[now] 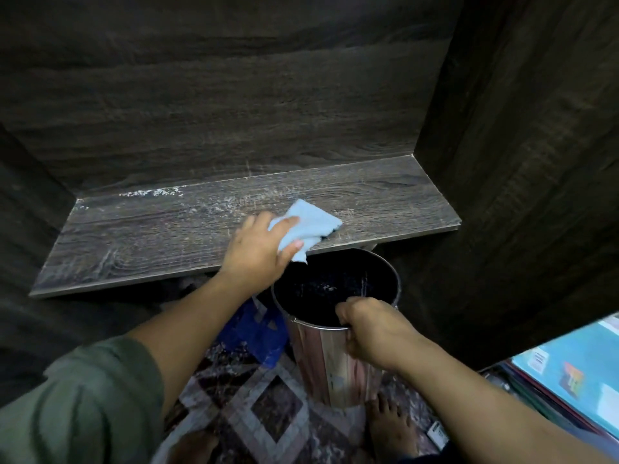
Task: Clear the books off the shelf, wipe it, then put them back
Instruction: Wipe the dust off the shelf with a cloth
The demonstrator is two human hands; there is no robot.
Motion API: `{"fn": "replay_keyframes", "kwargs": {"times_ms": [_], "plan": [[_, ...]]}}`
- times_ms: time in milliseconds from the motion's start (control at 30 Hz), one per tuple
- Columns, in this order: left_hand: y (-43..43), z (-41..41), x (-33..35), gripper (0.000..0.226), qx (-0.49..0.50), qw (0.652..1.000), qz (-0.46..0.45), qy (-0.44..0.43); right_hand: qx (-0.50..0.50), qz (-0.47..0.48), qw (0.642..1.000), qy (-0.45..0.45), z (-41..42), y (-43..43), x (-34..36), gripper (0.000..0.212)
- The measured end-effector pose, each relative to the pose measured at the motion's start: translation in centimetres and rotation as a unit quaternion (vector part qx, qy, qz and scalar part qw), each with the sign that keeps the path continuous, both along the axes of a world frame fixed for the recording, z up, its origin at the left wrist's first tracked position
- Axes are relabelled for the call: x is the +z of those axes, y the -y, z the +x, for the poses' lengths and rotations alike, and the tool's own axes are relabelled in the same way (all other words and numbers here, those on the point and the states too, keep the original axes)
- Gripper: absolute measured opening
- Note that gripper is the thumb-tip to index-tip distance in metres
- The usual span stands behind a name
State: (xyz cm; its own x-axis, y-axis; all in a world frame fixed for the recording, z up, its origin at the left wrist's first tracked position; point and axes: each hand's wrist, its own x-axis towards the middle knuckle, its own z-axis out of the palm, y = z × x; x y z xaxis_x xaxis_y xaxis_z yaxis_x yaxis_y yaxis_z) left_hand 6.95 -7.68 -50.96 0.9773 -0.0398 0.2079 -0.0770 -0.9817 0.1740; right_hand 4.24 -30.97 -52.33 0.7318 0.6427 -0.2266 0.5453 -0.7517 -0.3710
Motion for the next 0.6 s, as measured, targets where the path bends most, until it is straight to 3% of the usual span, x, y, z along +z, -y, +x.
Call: {"fn": "replay_keyframes", "kwargs": {"times_ms": [67,133,233,333,500,600], "plan": [[0.4,-1.3,0.4,0.058,-0.105,0.994,-0.003,-0.007,0.004,-0.001,1.000,0.006,-0.1,-0.1,0.2,0.031],[0.2,-2.3,1.4,0.054,-0.140,0.990,-0.003,-0.002,0.004,0.004,1.000,0.010,-0.3,-0.2,0.4,0.029],[-0.4,-3.1,3.5,0.051,-0.058,0.992,-0.068,0.092,0.010,0.004,1.000,0.022,-0.6,-0.6,0.6,0.028],[-0.6,-3.8,4.0,0.052,-0.004,0.991,-0.073,0.110,0.019,0.003,0.999,0.034,-0.9,-1.0,1.0,0.028],[-0.4,-5.3,1.5,0.052,0.001,1.000,-0.025,0.002,0.040,-0.013,0.998,0.053,-1.0,-1.9,1.9,0.025],[-0.7,-5.4,1.9,0.050,0.016,0.992,-0.058,0.108,0.036,-0.010,0.998,0.047,-0.9,-2.3,1.6,0.027]]}}
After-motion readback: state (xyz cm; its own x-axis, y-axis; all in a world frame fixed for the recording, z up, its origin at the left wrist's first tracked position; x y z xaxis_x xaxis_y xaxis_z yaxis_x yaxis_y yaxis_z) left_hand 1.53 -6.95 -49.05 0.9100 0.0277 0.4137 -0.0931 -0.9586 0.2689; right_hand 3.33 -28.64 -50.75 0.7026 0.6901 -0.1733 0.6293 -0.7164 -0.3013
